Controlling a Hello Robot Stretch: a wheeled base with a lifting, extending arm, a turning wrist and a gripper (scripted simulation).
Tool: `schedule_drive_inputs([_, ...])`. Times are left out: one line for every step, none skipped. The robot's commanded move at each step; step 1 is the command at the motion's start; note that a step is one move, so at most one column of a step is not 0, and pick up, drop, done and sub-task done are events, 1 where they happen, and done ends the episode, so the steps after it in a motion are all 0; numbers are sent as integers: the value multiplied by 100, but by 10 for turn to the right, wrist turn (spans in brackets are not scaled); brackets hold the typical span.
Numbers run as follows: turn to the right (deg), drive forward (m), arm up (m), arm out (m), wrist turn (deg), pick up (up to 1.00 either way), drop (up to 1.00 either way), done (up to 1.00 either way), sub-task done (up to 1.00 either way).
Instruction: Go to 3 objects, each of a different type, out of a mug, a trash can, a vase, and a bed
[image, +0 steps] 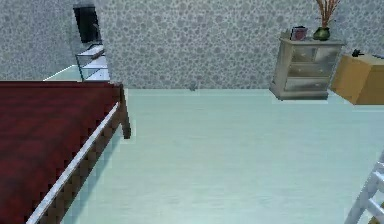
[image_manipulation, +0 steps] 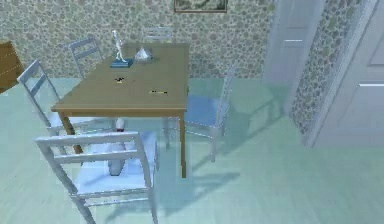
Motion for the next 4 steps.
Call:
schedule_drive_inputs([-450,0,0,0,0,0,0,0,0])
schedule_drive_inputs([-120,0,0,0,0,0,0,0,0])
schedule_drive_inputs([0,0,0,0,0,0,0,0,100])
schedule_drive_inputs([450,0,0,0,0,0,0,0,0])
